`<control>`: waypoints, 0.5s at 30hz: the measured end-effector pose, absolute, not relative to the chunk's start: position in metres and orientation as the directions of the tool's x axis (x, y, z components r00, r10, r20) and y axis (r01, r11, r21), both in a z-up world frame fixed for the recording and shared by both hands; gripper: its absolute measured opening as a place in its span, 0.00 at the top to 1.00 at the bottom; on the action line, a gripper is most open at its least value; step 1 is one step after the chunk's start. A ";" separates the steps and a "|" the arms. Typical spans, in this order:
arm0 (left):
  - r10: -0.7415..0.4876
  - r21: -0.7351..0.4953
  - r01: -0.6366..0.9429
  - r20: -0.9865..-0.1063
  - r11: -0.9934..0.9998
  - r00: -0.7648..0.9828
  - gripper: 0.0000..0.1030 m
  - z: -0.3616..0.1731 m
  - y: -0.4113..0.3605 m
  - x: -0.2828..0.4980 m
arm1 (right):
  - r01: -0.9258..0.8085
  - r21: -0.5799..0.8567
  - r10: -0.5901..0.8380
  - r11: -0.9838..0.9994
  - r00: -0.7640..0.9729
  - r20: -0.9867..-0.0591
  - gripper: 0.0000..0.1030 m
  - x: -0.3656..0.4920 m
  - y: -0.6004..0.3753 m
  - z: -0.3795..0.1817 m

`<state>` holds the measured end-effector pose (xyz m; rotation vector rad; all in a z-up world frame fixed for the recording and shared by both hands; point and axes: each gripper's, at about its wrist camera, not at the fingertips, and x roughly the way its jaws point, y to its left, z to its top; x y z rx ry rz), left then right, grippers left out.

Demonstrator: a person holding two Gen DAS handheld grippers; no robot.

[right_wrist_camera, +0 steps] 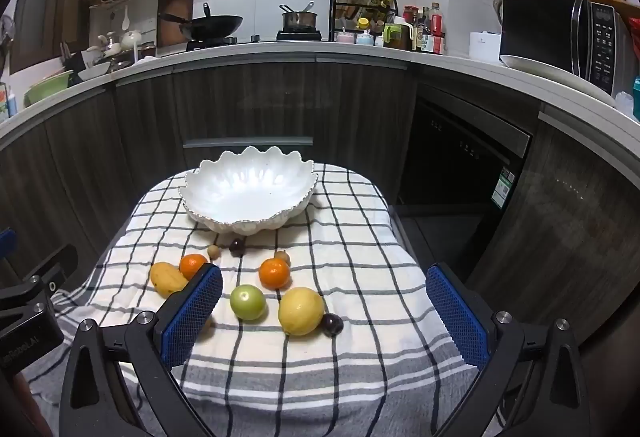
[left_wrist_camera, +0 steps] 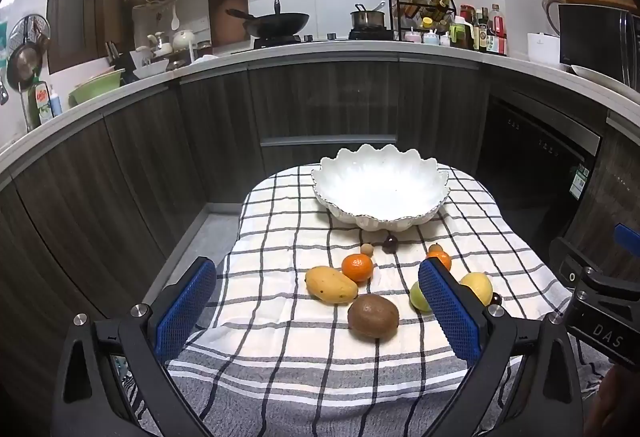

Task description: Organize fruits

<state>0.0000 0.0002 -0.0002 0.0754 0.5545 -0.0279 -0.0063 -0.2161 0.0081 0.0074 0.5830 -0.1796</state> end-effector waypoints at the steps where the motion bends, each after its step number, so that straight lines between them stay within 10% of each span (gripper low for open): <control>1: -0.010 0.060 0.049 -0.527 0.997 0.850 0.00 0.000 0.000 0.000 | 0.170 -0.034 -0.160 0.985 0.819 -0.551 0.00 -0.006 -0.216 0.008; 15: -0.011 0.065 0.055 -0.545 0.996 0.839 0.00 -0.001 -0.001 0.002 | 0.169 -0.039 -0.162 0.985 0.819 -0.551 0.00 -0.007 -0.215 0.009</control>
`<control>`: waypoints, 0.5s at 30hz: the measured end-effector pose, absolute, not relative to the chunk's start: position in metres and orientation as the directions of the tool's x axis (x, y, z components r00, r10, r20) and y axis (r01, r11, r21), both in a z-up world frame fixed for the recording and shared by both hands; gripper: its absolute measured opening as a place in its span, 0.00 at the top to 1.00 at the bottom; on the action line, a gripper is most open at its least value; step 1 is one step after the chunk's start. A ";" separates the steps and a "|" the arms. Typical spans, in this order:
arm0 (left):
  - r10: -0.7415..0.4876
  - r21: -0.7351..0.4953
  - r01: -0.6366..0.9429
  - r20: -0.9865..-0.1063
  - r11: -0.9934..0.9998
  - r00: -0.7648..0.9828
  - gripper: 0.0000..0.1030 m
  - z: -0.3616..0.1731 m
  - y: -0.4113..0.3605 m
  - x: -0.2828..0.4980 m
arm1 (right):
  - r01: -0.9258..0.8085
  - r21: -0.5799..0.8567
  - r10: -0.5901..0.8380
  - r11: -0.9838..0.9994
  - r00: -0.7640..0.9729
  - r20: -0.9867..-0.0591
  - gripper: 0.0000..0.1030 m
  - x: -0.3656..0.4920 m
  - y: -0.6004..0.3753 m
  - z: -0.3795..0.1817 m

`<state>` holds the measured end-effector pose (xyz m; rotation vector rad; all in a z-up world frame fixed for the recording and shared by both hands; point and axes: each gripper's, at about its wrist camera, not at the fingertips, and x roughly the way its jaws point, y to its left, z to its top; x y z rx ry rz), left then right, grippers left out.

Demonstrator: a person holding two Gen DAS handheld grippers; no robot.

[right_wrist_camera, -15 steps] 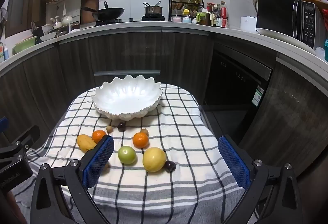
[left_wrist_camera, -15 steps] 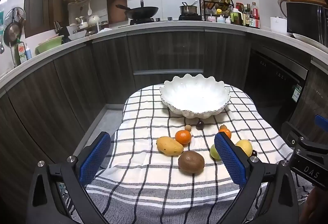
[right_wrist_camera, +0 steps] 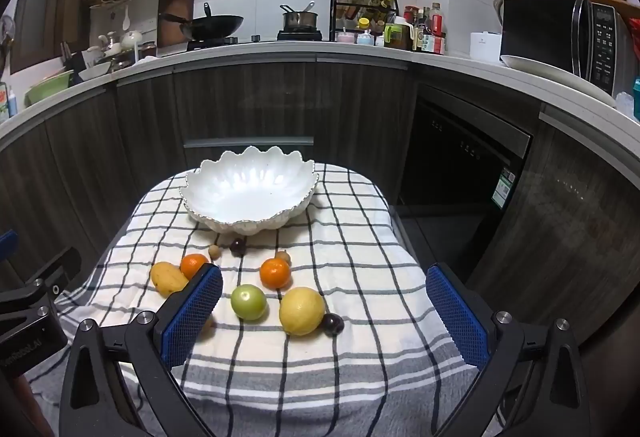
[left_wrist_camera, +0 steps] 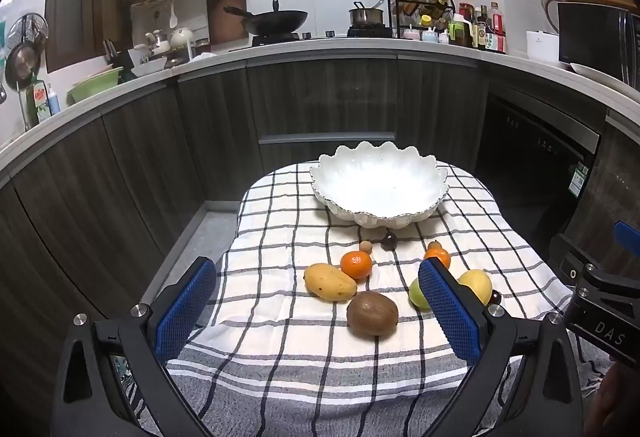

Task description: Organize fruits

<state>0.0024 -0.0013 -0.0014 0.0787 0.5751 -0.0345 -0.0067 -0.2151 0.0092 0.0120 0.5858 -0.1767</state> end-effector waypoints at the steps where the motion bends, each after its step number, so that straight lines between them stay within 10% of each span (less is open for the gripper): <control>1: -0.010 0.066 0.054 -0.544 0.996 0.839 0.00 -0.001 -0.002 0.002 | 0.169 -0.039 -0.163 0.985 0.819 -0.551 0.00 -0.007 -0.215 0.009; 15: -0.015 0.063 0.059 -0.551 0.996 0.835 0.00 -0.003 -0.001 0.002 | 0.169 -0.038 -0.162 0.985 0.818 -0.552 0.00 -0.007 -0.216 0.009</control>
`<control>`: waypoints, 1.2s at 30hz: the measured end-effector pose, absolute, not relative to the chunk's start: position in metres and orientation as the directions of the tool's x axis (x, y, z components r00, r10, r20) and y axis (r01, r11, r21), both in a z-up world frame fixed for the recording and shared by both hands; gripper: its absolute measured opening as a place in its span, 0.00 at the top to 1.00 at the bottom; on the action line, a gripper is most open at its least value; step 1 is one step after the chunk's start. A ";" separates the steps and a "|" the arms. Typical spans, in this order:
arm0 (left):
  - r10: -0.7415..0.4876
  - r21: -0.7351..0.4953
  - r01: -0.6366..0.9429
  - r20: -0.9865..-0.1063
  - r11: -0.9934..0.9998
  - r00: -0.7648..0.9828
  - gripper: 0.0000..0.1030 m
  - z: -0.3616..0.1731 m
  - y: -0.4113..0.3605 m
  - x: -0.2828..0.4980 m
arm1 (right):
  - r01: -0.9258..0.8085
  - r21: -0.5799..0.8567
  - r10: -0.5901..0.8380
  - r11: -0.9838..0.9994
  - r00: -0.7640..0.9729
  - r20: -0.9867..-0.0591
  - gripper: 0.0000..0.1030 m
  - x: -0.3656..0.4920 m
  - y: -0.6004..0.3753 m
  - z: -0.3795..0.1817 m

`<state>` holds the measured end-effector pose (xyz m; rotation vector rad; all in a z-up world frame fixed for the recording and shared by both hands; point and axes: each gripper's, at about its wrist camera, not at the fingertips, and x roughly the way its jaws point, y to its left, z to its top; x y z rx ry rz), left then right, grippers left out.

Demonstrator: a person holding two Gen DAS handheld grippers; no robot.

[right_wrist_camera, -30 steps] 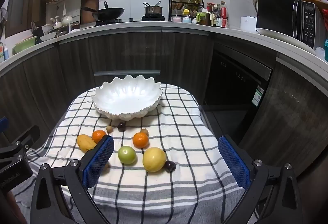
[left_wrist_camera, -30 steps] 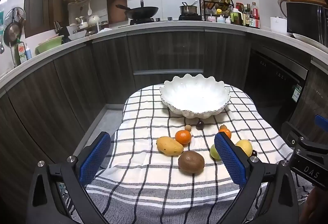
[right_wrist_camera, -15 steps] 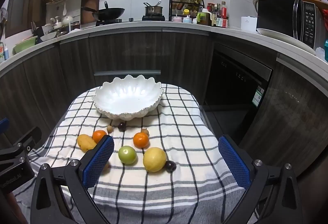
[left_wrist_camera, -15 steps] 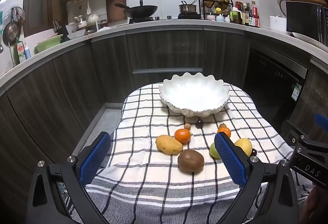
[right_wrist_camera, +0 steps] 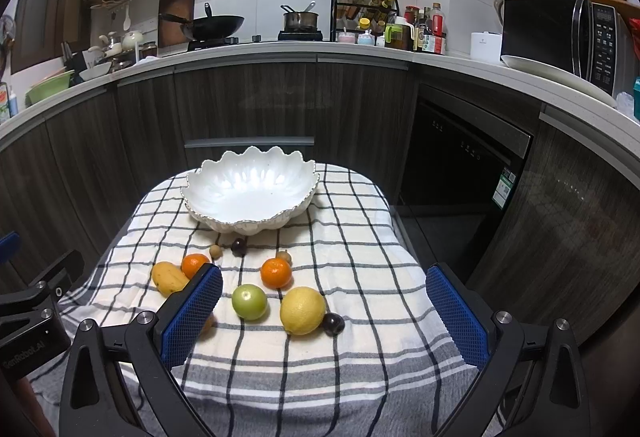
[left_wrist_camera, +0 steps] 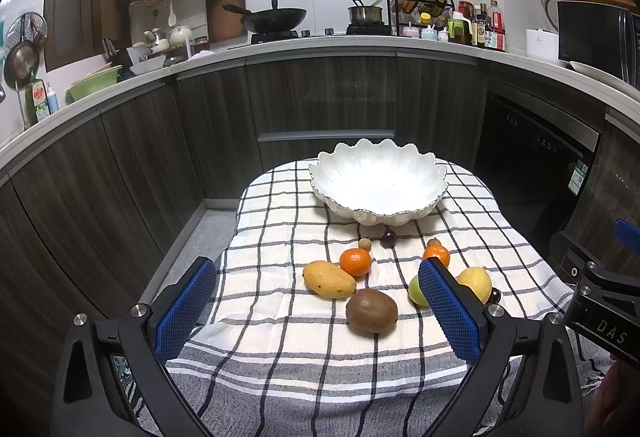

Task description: Organize fruits

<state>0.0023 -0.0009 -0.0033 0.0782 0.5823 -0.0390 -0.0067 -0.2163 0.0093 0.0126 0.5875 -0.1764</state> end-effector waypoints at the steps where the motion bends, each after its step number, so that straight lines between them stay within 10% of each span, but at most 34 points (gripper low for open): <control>1: -0.015 0.062 0.059 -0.551 0.996 0.834 0.00 -0.004 -0.001 0.002 | 0.169 -0.038 -0.162 0.985 0.818 -0.552 0.00 -0.007 -0.216 0.009; 36: -0.017 0.062 0.061 -0.556 0.996 0.831 0.00 -0.006 -0.002 0.002 | 0.168 -0.036 -0.159 0.985 0.816 -0.556 0.00 -0.007 -0.216 0.008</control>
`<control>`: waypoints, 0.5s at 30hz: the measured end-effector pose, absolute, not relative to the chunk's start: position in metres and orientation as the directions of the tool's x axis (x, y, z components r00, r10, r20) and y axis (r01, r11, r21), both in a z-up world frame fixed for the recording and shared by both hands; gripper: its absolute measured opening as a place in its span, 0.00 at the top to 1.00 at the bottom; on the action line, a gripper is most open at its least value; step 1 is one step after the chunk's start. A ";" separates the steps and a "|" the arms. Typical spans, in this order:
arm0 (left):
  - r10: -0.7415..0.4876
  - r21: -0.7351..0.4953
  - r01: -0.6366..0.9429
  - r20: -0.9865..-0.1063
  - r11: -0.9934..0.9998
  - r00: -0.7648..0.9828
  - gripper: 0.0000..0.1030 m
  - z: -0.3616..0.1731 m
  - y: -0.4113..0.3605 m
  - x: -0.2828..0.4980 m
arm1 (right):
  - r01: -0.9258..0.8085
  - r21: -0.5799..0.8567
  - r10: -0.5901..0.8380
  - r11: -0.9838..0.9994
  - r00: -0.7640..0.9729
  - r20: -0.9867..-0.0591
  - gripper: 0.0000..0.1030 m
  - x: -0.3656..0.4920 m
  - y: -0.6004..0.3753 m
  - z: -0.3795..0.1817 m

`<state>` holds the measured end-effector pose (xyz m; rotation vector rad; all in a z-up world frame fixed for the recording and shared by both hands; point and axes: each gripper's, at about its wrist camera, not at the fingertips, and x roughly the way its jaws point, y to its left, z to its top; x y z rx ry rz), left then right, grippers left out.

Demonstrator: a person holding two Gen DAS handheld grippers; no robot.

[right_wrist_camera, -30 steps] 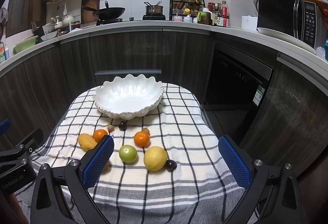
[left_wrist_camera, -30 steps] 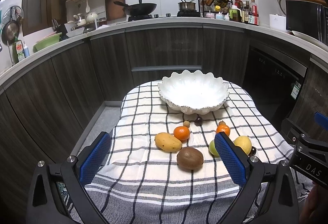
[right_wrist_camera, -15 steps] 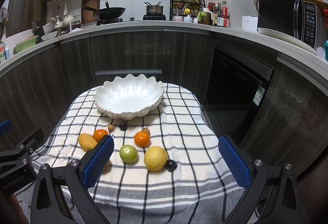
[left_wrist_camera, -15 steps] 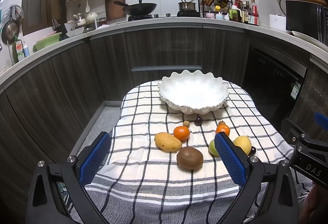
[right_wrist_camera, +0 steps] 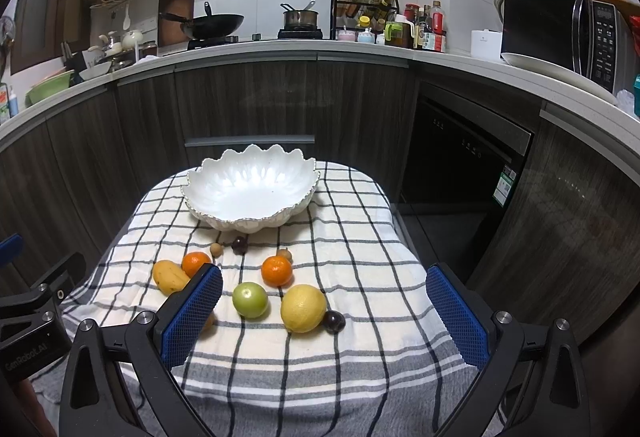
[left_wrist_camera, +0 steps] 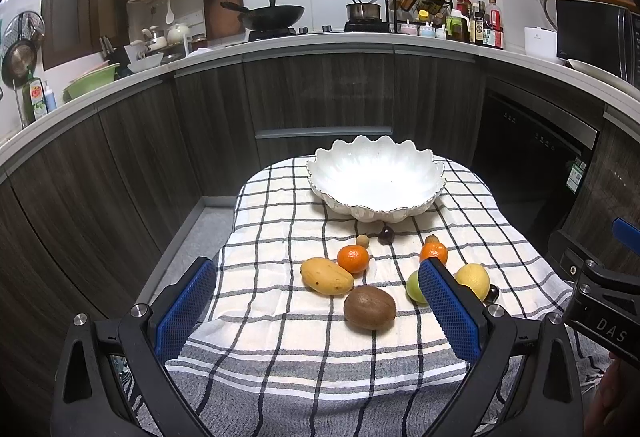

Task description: Organize fruits

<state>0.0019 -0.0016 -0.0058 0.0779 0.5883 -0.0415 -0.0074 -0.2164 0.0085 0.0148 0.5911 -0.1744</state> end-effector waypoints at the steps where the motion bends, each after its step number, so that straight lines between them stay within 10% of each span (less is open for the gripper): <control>1: -0.017 0.062 0.061 -0.556 0.996 0.831 0.00 -0.006 -0.002 0.002 | 0.168 -0.036 -0.160 0.985 0.816 -0.556 0.00 -0.008 -0.216 0.009; 15: -0.017 0.062 0.062 -0.556 0.996 0.831 0.00 -0.006 -0.002 0.002 | 0.167 -0.036 -0.159 0.985 0.815 -0.558 0.00 -0.007 -0.216 0.007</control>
